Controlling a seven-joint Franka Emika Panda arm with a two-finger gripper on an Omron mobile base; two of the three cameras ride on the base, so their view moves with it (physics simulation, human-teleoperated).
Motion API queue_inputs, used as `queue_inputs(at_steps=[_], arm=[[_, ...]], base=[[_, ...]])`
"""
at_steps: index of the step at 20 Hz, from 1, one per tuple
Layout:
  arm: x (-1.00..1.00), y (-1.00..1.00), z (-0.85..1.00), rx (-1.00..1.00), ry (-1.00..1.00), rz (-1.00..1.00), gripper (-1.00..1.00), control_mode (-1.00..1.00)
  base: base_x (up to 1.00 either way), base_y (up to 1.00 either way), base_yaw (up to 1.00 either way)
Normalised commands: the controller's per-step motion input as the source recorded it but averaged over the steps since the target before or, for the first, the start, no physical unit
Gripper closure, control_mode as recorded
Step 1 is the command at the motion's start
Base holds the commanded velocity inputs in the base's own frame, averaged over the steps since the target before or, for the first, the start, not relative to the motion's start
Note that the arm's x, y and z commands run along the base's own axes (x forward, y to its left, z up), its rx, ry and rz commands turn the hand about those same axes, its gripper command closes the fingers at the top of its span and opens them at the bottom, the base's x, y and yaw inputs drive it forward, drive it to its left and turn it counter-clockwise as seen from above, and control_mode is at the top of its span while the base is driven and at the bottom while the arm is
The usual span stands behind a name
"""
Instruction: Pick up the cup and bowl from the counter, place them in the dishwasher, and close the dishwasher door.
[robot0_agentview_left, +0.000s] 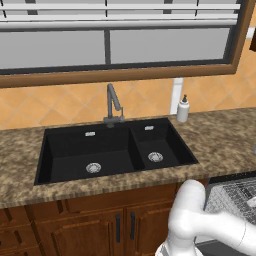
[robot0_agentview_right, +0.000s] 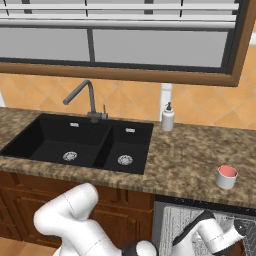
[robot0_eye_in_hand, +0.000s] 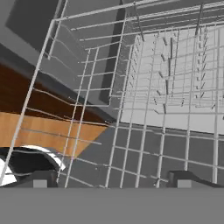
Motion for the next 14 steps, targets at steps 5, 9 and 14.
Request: queue_inputs(at_steps=[5,9,14], arm=[[-0.09,-0.03,0.8,0.01,-0.18,0.0,-1.0,-1.0],[0.0,-0.02,1.0,-0.14,0.04,0.0,-1.0,-1.0],[0.09,0.0,1.0,-0.34,0.13,0.0,-1.0,-1.0]], base=[[0.0,0.0,0.0],[0.0,0.0,0.0],[0.0,0.0,0.0]])
